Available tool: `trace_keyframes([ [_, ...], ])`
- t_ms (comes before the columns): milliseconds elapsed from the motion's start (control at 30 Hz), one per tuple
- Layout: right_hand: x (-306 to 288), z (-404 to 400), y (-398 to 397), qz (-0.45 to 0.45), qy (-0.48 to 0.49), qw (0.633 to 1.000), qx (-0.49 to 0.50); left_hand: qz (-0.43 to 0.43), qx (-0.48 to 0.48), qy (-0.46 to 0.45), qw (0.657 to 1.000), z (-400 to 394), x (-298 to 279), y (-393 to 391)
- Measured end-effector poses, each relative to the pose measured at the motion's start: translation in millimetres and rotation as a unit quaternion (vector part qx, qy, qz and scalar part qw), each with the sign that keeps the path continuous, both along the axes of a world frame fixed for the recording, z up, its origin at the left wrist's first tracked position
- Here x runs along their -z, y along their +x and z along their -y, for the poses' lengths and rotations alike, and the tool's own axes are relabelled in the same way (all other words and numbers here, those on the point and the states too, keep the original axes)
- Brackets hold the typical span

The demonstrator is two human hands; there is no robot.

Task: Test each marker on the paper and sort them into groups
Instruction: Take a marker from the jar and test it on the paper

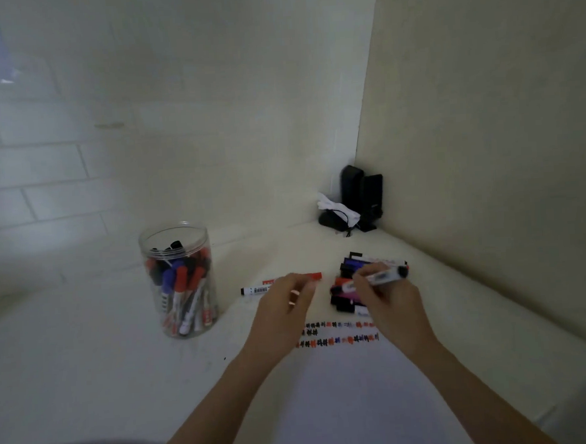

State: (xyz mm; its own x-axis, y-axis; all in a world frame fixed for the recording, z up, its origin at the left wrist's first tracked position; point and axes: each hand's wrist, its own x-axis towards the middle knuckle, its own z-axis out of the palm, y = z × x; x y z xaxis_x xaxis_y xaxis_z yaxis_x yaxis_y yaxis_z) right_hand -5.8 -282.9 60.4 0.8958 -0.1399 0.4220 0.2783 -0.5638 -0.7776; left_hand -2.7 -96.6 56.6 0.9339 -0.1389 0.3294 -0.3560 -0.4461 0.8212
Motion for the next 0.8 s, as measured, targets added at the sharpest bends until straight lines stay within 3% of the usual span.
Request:
trace_keyframes([
  [67,-2,1,-15,-0.116,0.212,0.970,-0.029,0.041,0.010,0.084,0.996,1,8,-3],
  [200,-4,-4,-38,-0.158,0.332,0.926,-0.089,0.108,0.070,0.173,0.976,17,11,-13],
  [433,-11,6,-62,-0.133,0.288,0.941,-0.116,0.029,0.188,0.165,0.968,9,-1,-26],
  [533,-5,-2,-61,-0.116,0.252,0.958,-0.069,0.056,0.162,0.217,0.961,11,5,-29],
  [633,-2,-11,-60,-0.103,0.192,0.975,-0.049,0.094,0.147,0.199,0.964,23,15,-36],
  [800,-3,-11,-65,-0.126,0.174,0.969,-0.120,0.121,0.162,0.153,0.967,23,17,-41],
])
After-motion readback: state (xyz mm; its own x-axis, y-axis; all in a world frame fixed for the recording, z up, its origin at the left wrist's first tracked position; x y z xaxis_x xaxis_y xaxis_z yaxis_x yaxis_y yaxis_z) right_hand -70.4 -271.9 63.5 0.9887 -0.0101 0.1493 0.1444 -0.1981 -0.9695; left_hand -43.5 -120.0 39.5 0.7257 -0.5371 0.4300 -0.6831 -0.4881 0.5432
